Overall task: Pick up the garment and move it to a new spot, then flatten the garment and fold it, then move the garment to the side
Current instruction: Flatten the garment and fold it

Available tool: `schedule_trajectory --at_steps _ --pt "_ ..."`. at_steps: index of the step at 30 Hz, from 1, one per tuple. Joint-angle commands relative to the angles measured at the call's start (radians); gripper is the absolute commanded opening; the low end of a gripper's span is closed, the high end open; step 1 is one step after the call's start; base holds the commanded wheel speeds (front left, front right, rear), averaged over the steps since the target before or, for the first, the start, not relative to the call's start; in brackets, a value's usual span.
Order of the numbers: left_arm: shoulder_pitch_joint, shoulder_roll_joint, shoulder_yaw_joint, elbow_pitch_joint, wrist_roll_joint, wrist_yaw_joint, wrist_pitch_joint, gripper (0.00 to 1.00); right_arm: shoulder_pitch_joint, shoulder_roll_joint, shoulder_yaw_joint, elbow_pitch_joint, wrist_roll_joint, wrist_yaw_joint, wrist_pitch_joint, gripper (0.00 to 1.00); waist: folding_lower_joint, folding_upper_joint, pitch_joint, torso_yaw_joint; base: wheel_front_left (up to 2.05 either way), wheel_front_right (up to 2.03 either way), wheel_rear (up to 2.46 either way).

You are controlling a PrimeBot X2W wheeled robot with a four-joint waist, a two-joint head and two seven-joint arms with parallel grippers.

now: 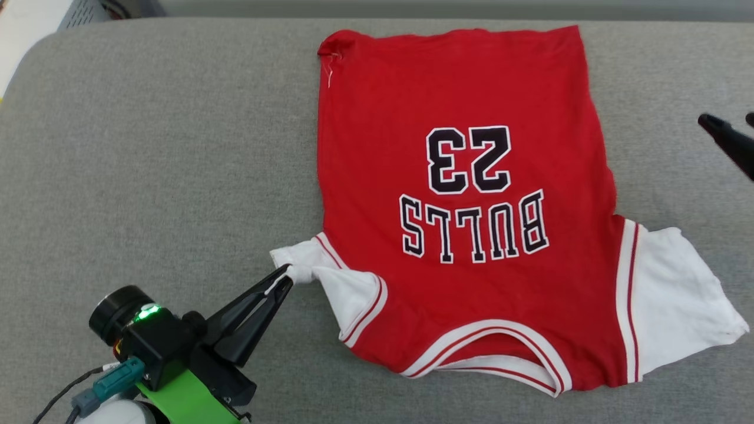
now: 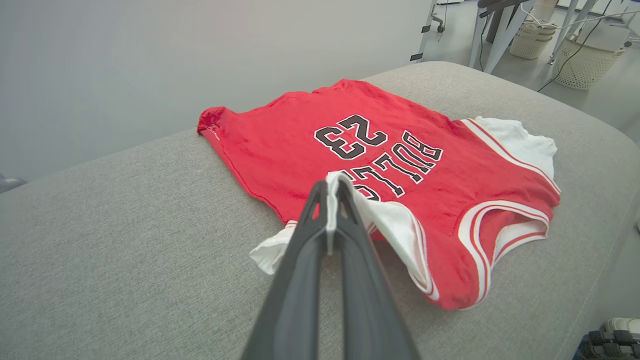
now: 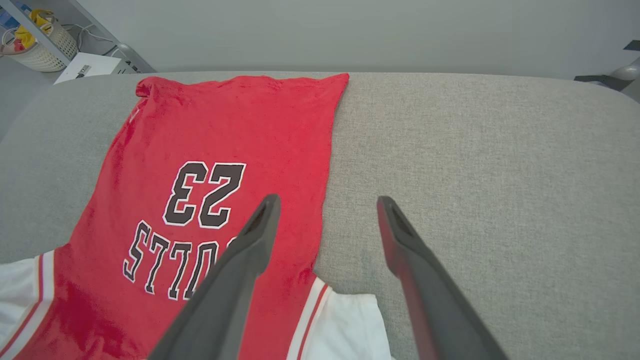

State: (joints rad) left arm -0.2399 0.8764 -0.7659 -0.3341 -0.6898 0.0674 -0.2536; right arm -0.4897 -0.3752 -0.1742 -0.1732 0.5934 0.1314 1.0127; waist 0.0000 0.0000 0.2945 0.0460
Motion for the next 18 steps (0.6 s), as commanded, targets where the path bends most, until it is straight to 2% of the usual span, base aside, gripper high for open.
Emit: schedule_trajectory --at_steps 1,6,13,18 --pt "-0.025 0.008 0.006 -0.023 0.019 0.000 0.002 0.00 -0.059 0.010 0.000 0.020 -0.026 -0.001 0.028 1.00 0.0000 0.0000 0.127 0.089 0.00 0.00 0.00" --pt "-0.072 0.008 -0.002 -0.099 0.068 -0.018 0.008 0.00 -0.261 0.011 -0.008 0.136 -0.139 -0.001 0.123 1.00 0.0000 0.0000 0.219 0.161 0.00 0.00 0.00" --pt "-0.110 -0.002 -0.010 -0.173 0.105 -0.032 0.010 0.00 -0.477 -0.030 -0.028 0.298 -0.265 -0.001 0.181 1.00 0.0000 0.0000 0.313 0.239 0.00 0.00 0.00" --pt "-0.132 -0.013 -0.015 -0.201 0.118 -0.044 0.011 0.00 -0.601 -0.027 -0.069 0.397 -0.349 -0.001 0.231 1.00 0.0000 0.0000 0.370 0.285 0.00 0.00 0.00"
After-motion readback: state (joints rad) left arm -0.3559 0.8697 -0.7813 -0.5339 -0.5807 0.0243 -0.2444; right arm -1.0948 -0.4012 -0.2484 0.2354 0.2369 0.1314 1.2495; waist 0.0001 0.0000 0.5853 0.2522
